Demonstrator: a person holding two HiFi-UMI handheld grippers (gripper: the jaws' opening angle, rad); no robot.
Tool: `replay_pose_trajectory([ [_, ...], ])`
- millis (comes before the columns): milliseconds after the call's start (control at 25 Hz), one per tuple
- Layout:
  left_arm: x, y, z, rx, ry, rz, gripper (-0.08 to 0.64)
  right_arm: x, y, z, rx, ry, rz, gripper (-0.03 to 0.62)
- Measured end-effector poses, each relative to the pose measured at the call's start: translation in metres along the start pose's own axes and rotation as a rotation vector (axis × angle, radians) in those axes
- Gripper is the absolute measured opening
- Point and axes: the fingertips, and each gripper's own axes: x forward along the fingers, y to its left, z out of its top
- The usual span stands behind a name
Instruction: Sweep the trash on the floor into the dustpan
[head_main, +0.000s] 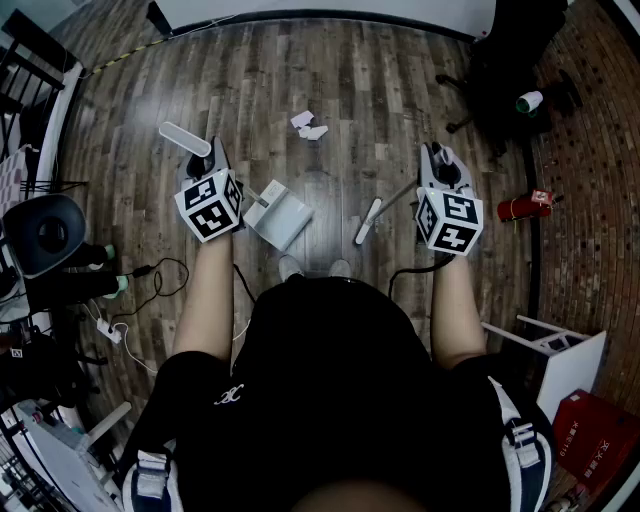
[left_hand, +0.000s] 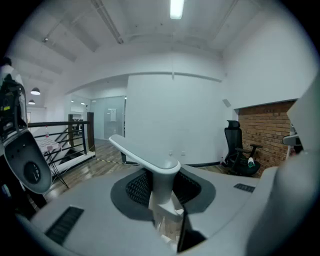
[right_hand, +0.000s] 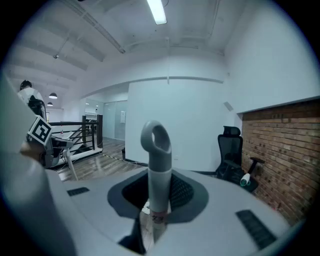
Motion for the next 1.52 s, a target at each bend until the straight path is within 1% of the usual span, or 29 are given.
replay_pose_trajectory([
  [240,-0.002,-0.009,0.006,0.055,-0.022,-0.029,0.095,0.007,0.001,-0.001,-0.002,0.006,-0.007,0.075],
  [360,0.004,-0.011,0.012,0.071,-0.032,-0.051,0.095,0.013,0.004,0.004,-0.005,-0.01,-0.016,0.075],
  [760,0.04,0.013,0.031,0.071,-0.057,-0.109,0.095,0.043,0.03,0.033,-0.021,-0.053,-0.046,0.075],
  [960,0.068,0.043,0.041,0.057,-0.061,-0.132,0.095,0.063,0.051,0.053,-0.045,-0.071,-0.065,0.077],
  [1200,0.103,0.078,0.06,0.044,-0.064,-0.119,0.095,0.092,0.081,0.078,-0.096,-0.069,-0.056,0.077],
  [1360,0.128,0.086,0.065,0.068,-0.063,-0.118,0.095,0.12,0.091,0.083,-0.113,-0.061,-0.044,0.077],
  [1520,0.167,0.088,0.07,0.095,-0.048,-0.121,0.095,0.158,0.082,0.085,-0.103,-0.055,-0.047,0.077],
])
